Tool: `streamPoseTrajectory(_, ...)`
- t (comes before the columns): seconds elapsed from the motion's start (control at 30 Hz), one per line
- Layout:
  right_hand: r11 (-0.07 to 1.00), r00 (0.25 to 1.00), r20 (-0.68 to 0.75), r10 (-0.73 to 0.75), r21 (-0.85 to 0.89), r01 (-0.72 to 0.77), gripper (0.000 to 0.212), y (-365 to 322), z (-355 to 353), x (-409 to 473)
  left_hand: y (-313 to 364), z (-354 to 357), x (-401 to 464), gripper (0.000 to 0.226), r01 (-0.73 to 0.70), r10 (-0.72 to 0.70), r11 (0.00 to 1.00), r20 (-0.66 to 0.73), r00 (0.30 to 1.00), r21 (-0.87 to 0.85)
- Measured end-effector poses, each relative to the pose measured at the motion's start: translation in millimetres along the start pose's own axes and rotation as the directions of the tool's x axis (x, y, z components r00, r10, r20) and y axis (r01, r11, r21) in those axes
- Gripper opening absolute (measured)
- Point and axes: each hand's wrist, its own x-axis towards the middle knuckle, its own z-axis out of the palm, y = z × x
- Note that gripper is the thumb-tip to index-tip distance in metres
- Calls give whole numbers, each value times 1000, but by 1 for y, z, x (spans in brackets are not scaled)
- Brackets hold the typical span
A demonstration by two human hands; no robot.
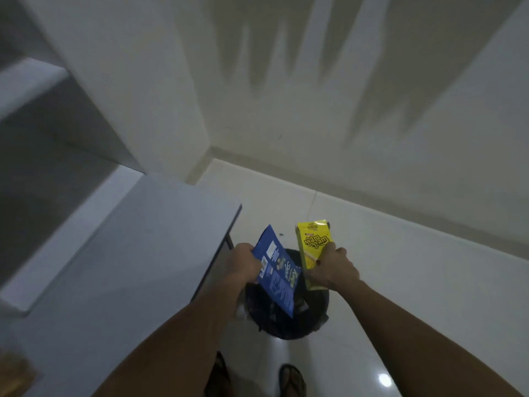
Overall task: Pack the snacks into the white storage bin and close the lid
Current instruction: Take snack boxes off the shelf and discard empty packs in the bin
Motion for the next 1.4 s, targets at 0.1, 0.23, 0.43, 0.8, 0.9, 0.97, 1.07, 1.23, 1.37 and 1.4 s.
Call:
streamPoseTrajectory(0.1, 999, 998, 57, 30, -18, -29, 96, 31, 31, 18, -25, 40, 21, 17, 43, -44, 998, 19, 999, 42)
streamPoseTrajectory(0.23, 998, 991, 125, 51, -41, -46, 89, 60, 84, 46, -56, 80, 49, 19, 97, -102, 987, 29, 994, 130)
streamPoseTrajectory(0.43, 998, 978, 203, 51, 12, -54, 68, 76, 148, 83, -109, 124, 100, 32, 178, -182, 981, 54, 982, 72)
streamPoseTrajectory(0.8, 996, 971, 219, -91, 13, 91, 68, 48, 93, 63, -63, 66, 48, 42, 137, -138, 986, -5, 990, 97)
streamPoseTrajectory(0.9, 978, 961, 194, -195, -34, 205, 61, 20, 53, 48, -38, 30, 28, 34, 81, -77, 988, -35, 996, 129)
streamPoseTrajectory(0.97, 959, 946, 196, -257, -65, 274, 58, -5, 24, 32, -17, 3, 9, 39, 51, -47, 988, -34, 998, 145)
streamPoseTrajectory(1.07, 908, 903, 209, -377, -111, 404, 57, -48, -12, 8, 8, -40, -20, 40, 25, -20, 992, -47, 999, 125)
streamPoseTrajectory(1.23, 773, 798, 284, -532, -222, 594, 60, -124, -45, -45, 17, -110, -71, 40, 26, -18, 997, -106, 994, 77)
streamPoseTrajectory(1.37, 698, 735, 334, -590, -245, 673, 60, -182, -43, -92, -2, -165, -115, 50, 70, -66, 997, -147, 987, 22)
streamPoseTrajectory(1.4, 691, 726, 344, -595, -242, 681, 62, -193, -41, -101, -9, -178, -123, 49, 83, -80, 996, -145, 986, 12)
